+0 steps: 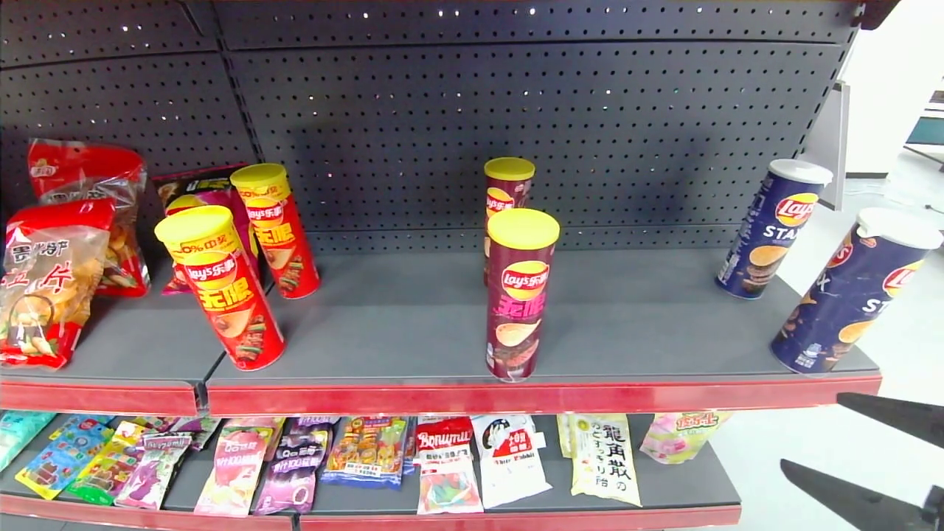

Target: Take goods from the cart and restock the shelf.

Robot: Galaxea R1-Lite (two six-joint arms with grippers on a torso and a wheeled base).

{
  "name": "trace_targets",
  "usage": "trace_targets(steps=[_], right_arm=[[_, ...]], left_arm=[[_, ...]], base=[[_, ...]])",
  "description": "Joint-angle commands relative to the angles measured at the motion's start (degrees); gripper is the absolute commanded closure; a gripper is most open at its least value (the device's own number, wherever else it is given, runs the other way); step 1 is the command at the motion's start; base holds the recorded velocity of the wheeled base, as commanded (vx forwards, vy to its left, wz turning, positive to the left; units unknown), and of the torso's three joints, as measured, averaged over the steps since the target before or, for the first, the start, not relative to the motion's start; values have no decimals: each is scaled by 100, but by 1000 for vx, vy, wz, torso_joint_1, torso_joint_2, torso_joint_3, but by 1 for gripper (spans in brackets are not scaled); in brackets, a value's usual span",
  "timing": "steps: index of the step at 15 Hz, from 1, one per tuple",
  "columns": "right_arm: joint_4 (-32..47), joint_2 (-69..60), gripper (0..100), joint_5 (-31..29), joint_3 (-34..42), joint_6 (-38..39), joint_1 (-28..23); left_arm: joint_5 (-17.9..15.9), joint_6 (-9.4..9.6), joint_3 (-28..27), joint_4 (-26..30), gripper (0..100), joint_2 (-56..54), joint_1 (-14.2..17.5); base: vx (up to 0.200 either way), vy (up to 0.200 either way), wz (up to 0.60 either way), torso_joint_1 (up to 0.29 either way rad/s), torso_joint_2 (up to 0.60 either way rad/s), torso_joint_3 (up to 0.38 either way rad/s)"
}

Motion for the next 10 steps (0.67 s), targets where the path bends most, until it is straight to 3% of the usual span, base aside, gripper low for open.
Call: trace_targets(steps=[1, 6, 10], right_arm=[[-175, 1046, 0, -14, -226, 5, 424], [-2285, 3402, 0, -313, -578, 155, 555], [-2364, 3920, 0, -523, -947, 348, 863]], left_arm=[[1, 2, 3, -7, 0, -9, 2], [1, 2, 3, 2, 0, -9, 2], [1, 2, 3, 2, 0, -9, 2]], base=[[0, 0, 0, 0, 0, 0], [0, 0, 0, 0, 0, 0], [0, 0, 0, 0, 0, 0]])
